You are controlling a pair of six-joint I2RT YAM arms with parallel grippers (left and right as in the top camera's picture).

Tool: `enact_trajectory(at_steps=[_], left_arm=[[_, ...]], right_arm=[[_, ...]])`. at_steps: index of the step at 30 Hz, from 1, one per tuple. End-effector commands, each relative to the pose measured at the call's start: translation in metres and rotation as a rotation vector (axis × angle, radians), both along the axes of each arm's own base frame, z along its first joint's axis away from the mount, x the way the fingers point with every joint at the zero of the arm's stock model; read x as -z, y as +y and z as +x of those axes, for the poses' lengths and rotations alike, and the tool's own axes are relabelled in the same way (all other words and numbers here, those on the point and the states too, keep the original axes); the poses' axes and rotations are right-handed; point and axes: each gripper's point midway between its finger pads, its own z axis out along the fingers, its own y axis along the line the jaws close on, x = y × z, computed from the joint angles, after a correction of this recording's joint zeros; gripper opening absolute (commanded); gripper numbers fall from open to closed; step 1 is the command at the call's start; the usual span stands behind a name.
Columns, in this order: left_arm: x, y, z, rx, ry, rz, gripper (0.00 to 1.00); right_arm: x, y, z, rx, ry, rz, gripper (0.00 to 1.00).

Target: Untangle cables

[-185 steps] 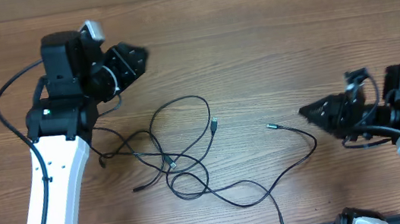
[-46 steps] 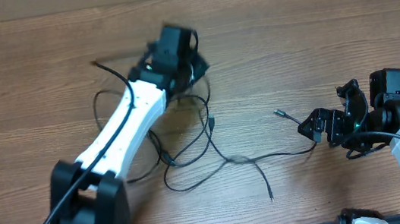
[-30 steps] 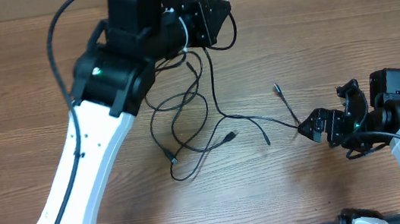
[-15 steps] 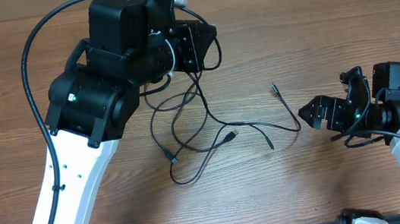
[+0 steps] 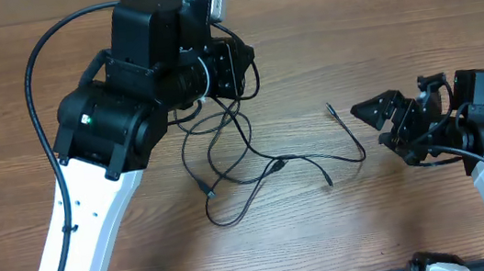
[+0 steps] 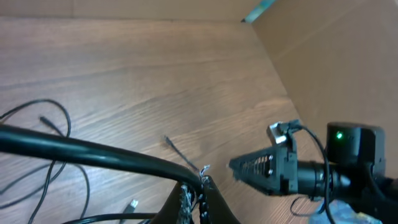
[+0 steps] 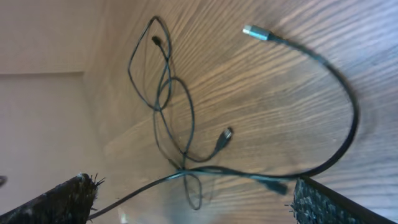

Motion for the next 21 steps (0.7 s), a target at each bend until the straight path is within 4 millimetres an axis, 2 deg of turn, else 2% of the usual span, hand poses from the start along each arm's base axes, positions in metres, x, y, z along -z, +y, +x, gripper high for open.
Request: enact_trajectory(at_steps=[1,3,6,8,9,10,12,14,16,19,21], left_arm=[[-0.022,0.006,-0.010,0.004,-0.066,-0.007,0.04],[-0.021,0.007,-0.010,0.004,-0.063,-0.005,0.04],[-0.019,0.009,-0.009,-0.009,-0.060,0.006,0.04],[-0.017,0.014,-0.007,-0.035,-0.060,0.025,0.04],[-0.017,0.016,-0.007,-0.043,-0.062,0.030,0.04],[-0.017,0.018,-0.006,-0.050,-0.060,0.032,0.04],[-0.018,0.023,-0.006,-0.060,-0.059,0.032,0.04],[-0.019,0.028,-0.007,-0.074,-0.059,0.032,0.04],[-0.020,0.039,-0.007,-0.099,-0.055,0.034,0.04],[-0.021,0.052,-0.007,-0.131,-0.050,0.037,0.04],[-0.021,0.059,-0.005,-0.150,-0.047,0.038,0.04]], right_arm=[[-0.019,0.018,-0.004,-0.053,-0.025,0.080,1.00],[-0.020,0.034,-0.012,-0.160,-0.063,0.071,1.00],[-0.016,0.061,-0.031,-0.325,-0.083,0.042,0.91],[-0.015,0.085,-0.044,-0.430,-0.089,0.033,0.91],[-0.016,0.097,-0.050,-0.483,-0.099,0.030,0.91],[-0.016,0.108,-0.056,-0.531,-0.113,0.024,1.00],[-0.013,0.126,-0.064,-0.597,-0.129,-0.012,1.00],[-0.002,0.138,-0.068,-0.602,-0.116,-0.117,1.00],[0.013,0.142,-0.064,-0.507,-0.098,-0.289,1.00],[0.016,0.148,-0.055,-0.366,-0.139,-0.424,1.00],[0.011,0.158,-0.054,-0.302,-0.178,-0.443,1.00]])
